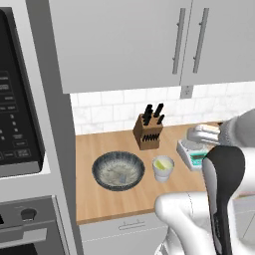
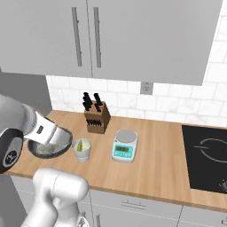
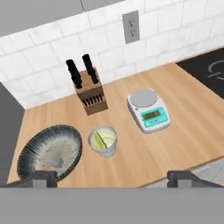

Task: Grab a lemon wedge from the fridge and one ice cube from the ice bowl, and put them in the glass of lemonade.

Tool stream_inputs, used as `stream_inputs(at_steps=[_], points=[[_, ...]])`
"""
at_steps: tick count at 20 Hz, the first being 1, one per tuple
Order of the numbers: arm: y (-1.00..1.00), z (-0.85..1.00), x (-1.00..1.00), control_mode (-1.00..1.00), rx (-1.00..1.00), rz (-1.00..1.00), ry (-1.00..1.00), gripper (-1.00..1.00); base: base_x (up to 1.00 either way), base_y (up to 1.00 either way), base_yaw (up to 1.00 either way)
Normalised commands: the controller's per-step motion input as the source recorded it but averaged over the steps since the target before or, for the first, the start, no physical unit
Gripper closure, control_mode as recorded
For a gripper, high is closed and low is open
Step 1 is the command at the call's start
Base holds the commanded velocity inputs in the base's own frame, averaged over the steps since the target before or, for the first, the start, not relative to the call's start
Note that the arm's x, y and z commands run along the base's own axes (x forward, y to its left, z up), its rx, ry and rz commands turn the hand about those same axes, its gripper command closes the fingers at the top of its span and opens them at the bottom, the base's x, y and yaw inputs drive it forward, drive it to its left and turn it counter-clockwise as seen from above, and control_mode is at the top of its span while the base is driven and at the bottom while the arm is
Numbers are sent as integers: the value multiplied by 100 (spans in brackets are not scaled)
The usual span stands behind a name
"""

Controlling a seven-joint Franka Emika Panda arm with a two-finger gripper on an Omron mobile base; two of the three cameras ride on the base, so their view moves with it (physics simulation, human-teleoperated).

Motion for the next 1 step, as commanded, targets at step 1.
stream_inputs(at_steps=[1], points=[[2,0,-10,-100,0,-6,-37,-100,0,0,0]])
